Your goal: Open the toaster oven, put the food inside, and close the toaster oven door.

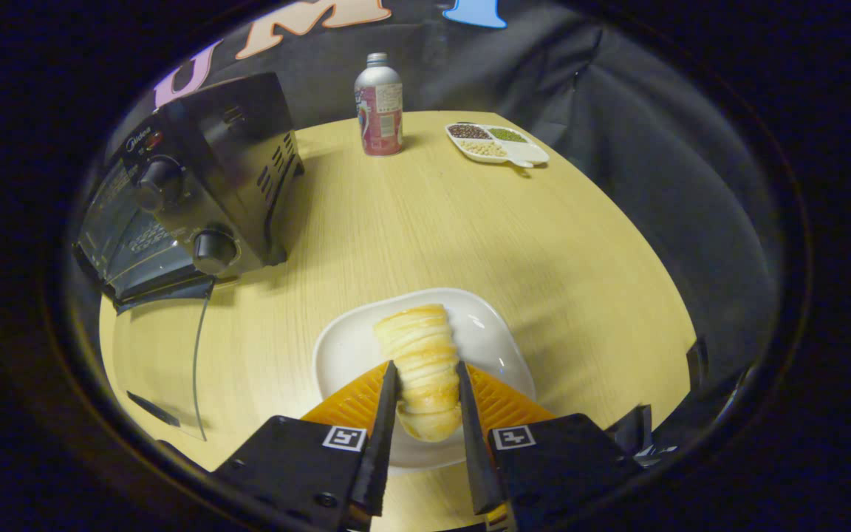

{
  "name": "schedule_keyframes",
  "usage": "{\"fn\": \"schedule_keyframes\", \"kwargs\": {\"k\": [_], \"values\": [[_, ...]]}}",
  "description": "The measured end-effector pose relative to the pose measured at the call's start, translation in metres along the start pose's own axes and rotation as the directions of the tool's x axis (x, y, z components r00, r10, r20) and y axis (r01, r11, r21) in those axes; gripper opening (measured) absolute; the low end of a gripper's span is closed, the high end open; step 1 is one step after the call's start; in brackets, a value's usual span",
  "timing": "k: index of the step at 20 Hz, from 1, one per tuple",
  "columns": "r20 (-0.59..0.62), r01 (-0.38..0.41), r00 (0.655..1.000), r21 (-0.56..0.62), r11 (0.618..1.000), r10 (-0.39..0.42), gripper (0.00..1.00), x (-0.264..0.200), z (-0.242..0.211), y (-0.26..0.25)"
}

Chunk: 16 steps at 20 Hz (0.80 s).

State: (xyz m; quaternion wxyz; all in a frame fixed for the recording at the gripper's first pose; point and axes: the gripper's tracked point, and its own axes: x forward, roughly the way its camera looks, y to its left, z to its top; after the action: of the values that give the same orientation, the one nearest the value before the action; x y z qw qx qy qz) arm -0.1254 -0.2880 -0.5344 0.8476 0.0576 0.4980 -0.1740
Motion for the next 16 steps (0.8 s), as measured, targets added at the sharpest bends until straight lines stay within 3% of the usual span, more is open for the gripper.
{"fn": "schedule_keyframes", "kwargs": {"k": [6,10,16], "values": [[0.101,-0.086,0.992,0.172,0.981,0.069,0.47,-0.038,0.016,0.043],[0.183,-0.180,0.975,0.300,0.937,0.129,0.47,-0.068,0.029,0.091],[0.218,-0.292,0.950,0.377,0.879,0.222,0.47,-0.105,0.029,0.172]]}}
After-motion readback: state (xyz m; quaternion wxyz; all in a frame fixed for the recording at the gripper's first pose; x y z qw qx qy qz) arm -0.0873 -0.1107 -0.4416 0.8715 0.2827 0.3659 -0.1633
